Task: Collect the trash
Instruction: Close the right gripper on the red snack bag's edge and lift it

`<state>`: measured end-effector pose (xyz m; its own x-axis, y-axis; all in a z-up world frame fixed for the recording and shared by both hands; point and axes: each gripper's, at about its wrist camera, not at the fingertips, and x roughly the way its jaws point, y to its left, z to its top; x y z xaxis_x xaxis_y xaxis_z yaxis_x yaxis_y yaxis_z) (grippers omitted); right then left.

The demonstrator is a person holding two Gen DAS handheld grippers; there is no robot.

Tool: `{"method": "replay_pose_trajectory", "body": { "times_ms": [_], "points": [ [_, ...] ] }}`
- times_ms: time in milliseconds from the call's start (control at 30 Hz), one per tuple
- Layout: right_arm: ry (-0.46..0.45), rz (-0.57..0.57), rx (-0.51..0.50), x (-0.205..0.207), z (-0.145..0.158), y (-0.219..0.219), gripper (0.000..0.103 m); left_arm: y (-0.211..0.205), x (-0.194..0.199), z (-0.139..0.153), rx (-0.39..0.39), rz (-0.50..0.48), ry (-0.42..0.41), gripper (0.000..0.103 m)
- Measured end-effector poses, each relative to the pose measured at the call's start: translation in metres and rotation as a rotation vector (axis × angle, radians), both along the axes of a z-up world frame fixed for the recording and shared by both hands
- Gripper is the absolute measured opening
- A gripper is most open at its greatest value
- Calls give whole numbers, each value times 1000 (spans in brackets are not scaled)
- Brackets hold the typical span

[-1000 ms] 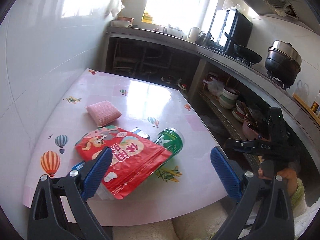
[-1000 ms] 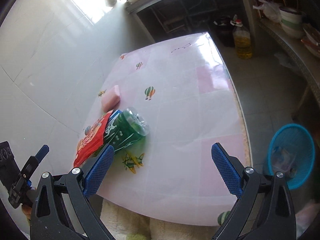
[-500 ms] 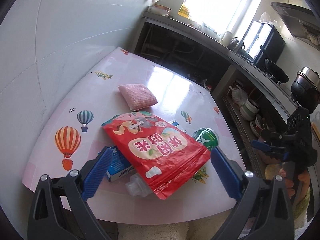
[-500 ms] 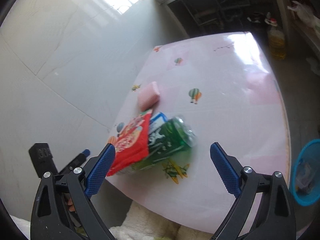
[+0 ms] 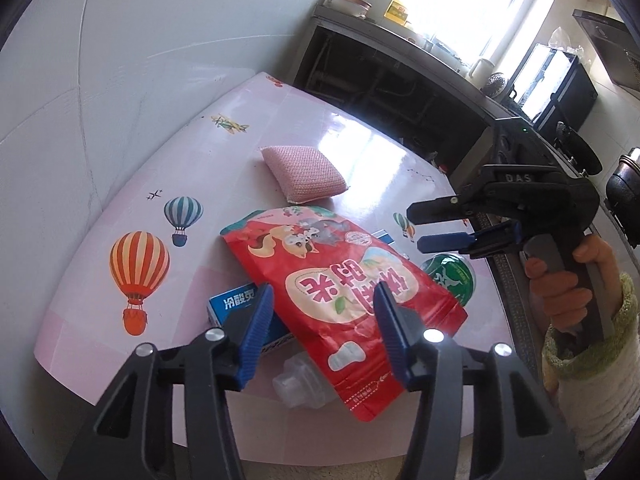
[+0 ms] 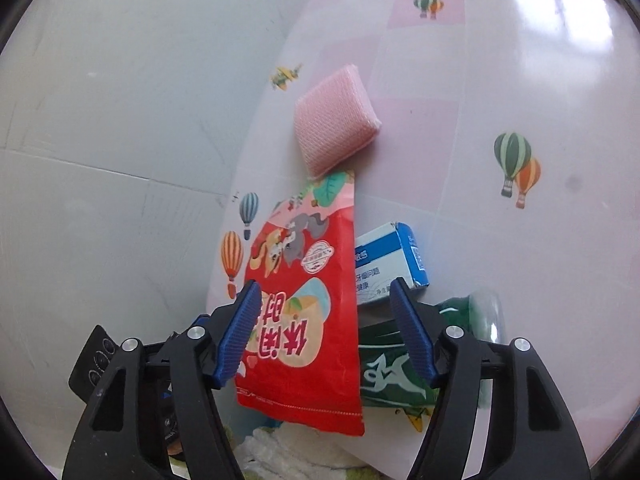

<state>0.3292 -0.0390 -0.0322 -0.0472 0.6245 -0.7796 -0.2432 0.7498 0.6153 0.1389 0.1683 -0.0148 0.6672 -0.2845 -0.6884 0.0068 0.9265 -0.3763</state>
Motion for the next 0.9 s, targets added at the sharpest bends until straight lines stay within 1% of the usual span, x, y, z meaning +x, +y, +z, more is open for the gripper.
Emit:
{"method": "replay_pose_trajectory", "body": {
  "times_ms": [67,133,167,267,367,400,467,567,633,667,700,733,767,800,900],
  "points": [
    [12,11,-33,6,-6,6,62,2,5,-5,-4,2,22,35],
    [70,25,-6,6,-13,9,59,3,9,-10,-4,-3,45,29],
    [82,33,-5,6,-15,11,58,3,10,-12,-8,-5,56,26],
    [94,45,-16,7,-20,18,56,5,13,-19,-23,-4,84,21],
    [116,52,-13,6,-24,23,54,8,14,-24,-38,4,104,18],
    [153,46,-41,7,-25,25,52,9,15,-25,-41,5,108,18],
    [166,55,-34,8,-28,28,49,9,14,-26,-45,6,111,18],
    [192,71,-12,7,-33,34,39,10,15,-27,-55,4,114,18],
    [191,71,-6,6,-35,38,32,9,16,-27,-48,4,114,18],
    [193,72,0,6,-37,40,25,9,16,-26,-46,4,115,18],
    [192,69,1,5,-38,40,20,9,16,-26,-44,4,114,18],
    [193,64,15,4,-38,37,18,10,17,-25,-45,3,112,18],
    [190,63,30,2,-37,36,13,10,16,-24,-50,4,108,18],
    [184,59,49,1,-35,34,9,11,16,-21,-55,4,102,18],
    [165,48,117,-5,-25,23,8,17,12,-12,-72,12,69,18]
  ]
}}
